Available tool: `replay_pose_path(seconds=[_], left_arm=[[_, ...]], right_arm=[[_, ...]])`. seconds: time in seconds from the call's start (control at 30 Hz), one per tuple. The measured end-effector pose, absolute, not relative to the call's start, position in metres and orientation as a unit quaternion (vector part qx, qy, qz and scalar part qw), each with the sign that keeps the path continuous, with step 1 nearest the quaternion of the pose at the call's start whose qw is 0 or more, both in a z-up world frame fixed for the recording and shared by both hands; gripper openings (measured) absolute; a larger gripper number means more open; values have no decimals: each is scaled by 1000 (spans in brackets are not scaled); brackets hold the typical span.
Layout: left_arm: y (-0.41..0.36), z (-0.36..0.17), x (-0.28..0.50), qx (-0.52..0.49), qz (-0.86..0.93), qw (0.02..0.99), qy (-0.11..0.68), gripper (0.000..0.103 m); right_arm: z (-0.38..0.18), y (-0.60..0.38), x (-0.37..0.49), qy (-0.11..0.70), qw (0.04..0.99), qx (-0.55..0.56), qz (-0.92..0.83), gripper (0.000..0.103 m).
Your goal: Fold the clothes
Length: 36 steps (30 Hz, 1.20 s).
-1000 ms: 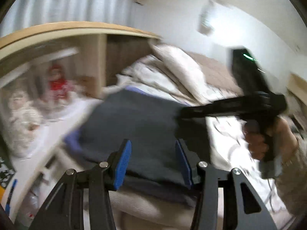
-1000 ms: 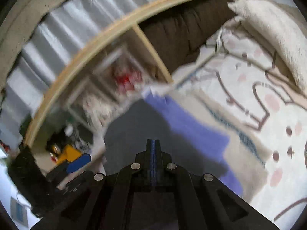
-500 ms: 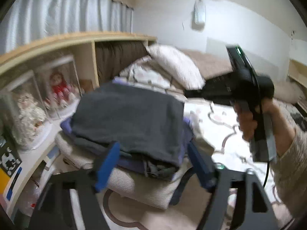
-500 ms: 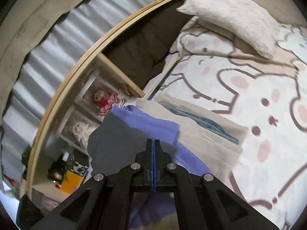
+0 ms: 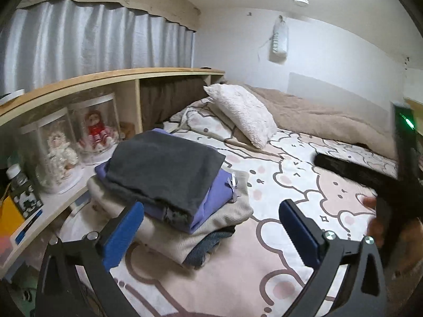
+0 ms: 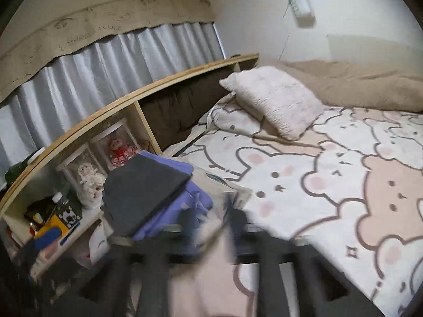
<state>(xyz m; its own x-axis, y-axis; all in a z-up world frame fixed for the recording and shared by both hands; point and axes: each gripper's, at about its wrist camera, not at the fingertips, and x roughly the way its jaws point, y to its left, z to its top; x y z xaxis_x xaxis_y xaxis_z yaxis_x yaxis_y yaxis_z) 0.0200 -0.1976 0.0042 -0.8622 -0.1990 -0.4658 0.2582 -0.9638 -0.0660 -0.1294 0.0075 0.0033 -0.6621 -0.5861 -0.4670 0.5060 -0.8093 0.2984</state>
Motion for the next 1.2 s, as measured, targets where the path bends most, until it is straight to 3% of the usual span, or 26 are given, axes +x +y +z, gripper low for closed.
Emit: replay_pose_path(seconds=[0.27, 0.37, 0.57, 1.2], left_arm=[[-177, 12, 50, 230, -964, 127, 51, 103], [-168, 13, 61, 219, -966, 135, 39, 103], [-156, 6, 78, 219, -967, 124, 46, 103], [-136, -7, 90, 220, -969, 109, 33, 103]], right_arm=[[5, 71, -58, -39, 270, 243, -931, 88], [3, 87, -37, -1, 241, 242, -940, 102], [2, 113, -4, 52, 191, 234, -952, 103], [3, 141, 30, 54, 152, 232, -959, 103]])
